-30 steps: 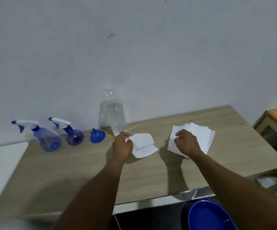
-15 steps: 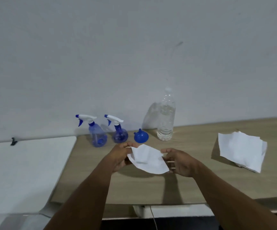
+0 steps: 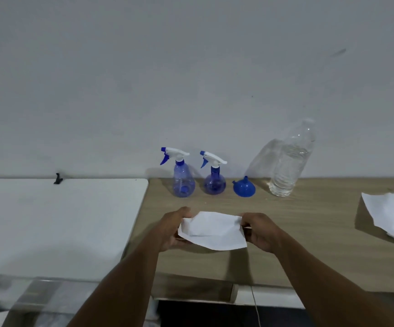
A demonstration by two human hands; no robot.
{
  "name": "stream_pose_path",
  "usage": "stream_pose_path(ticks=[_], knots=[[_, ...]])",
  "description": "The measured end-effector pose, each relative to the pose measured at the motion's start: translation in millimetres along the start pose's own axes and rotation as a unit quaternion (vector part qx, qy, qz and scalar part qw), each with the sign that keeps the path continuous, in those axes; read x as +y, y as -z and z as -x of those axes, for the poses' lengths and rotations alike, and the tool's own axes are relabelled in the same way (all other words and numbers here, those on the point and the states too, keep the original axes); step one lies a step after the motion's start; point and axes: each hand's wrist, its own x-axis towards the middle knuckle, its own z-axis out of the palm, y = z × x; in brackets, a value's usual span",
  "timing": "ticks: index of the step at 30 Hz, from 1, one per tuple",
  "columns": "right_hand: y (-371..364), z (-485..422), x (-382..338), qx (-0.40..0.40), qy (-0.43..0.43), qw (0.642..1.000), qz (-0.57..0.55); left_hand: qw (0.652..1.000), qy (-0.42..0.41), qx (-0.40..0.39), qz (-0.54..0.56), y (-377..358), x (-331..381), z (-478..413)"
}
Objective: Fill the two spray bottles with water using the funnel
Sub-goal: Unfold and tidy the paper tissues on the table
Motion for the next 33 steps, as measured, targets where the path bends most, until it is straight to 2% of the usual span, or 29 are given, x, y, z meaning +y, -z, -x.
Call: stream_pose_path(ticks=[5,9,16,19,21,23,27,30,33], knots=[[-6,-7,8,0.026,-0.018,0.999,0.016,0.999,0.003,-0.019,-0.037,15,-22,-10],[-7,-14,15,-0.016,-0.049,0.999,0.018,0.999,0.008,-0.024,-0.043,21,-27,-17],[-13,-35,40,-0.057,-0.065,0.981,0.172,0.995,0.002,-0.006,-0.098,43,-35,-31],[-26,-38,31,-0.059,-0.041,0.954,0.29,0.99,-0.011,0.03,-0.135,55,-32,-33],[-37,-44,20,-0.042,-0.007,0.929,0.368,0.987,-0.034,0.06,-0.145,61,-25,-34],[-50,-51,4,-0.027,0.05,0.918,0.393,0.978,-0.091,0.092,-0.164,67,-16,-37],[-76,-62,-26,0.046,0.233,0.883,0.405,0.938,-0.214,0.173,-0.213,78,11,-44],[-91,-66,-34,0.099,0.378,0.828,0.401,0.895,-0.287,0.198,-0.279,82,25,-49],[-94,-70,-16,0.09,0.442,0.755,0.475,0.839,-0.336,0.227,-0.363,88,19,-55]])
